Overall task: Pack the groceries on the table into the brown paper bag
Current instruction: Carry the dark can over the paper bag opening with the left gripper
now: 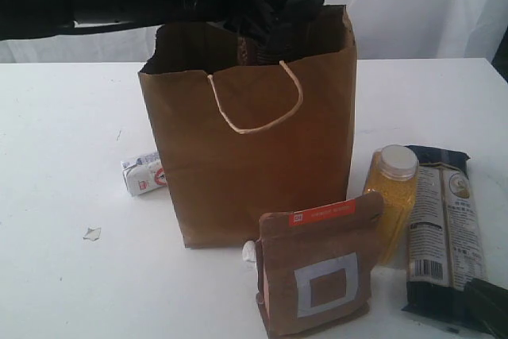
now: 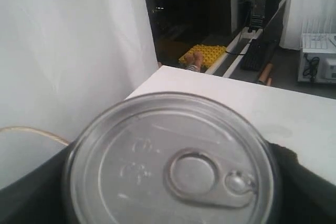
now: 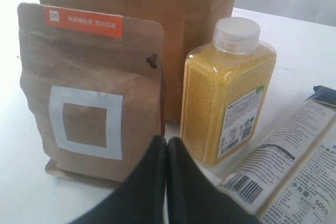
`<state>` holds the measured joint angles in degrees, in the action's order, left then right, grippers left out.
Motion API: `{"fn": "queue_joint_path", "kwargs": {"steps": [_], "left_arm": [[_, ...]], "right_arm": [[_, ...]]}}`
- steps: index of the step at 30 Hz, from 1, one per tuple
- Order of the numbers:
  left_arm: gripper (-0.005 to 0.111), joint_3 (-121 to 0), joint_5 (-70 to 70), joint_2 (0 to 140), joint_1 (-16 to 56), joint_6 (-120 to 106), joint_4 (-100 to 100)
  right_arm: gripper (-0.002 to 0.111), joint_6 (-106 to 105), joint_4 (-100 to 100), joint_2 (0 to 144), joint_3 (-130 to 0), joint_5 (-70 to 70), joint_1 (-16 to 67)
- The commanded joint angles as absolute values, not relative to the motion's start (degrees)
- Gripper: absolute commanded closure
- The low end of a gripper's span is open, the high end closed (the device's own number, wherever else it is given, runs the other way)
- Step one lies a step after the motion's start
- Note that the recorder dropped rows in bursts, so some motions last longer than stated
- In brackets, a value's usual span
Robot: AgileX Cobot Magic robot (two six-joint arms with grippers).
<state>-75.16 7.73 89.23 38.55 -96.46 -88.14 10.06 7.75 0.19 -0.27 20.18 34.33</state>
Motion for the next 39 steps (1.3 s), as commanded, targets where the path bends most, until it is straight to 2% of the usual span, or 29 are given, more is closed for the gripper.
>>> {"fn": "queue_joint_path", "kwargs": {"steps": [1,22,33,36,39], "left_arm": [[0.107,-75.1,9.4,89.0,38.4,-96.3,-92.2],[0.107,-80.1,22.1,97.3,38.4,-97.9,-95.9],[0.106,-80.1,22.4,97.5,38.4,-97.7,-93.8],[0.097,-80.1,22.3,97.5,38.4,-97.4,-93.9],[0.074,-80.1,22.0,97.4,38.4,-96.9,-93.9]], "right_arm": [[0.108,10.3,7.8,0.0,0.0,19.7,34.0],[0.108,10.3,7.8,0.0,0.0,19.7,34.0],[0.108,10.3,7.8,0.0,0.0,19.7,34.0],[0.108,10.3,7.8,0.0,0.0,19.7,34.0],[0.108,10.3,7.8,0.0,0.0,19.7,34.0]]}}
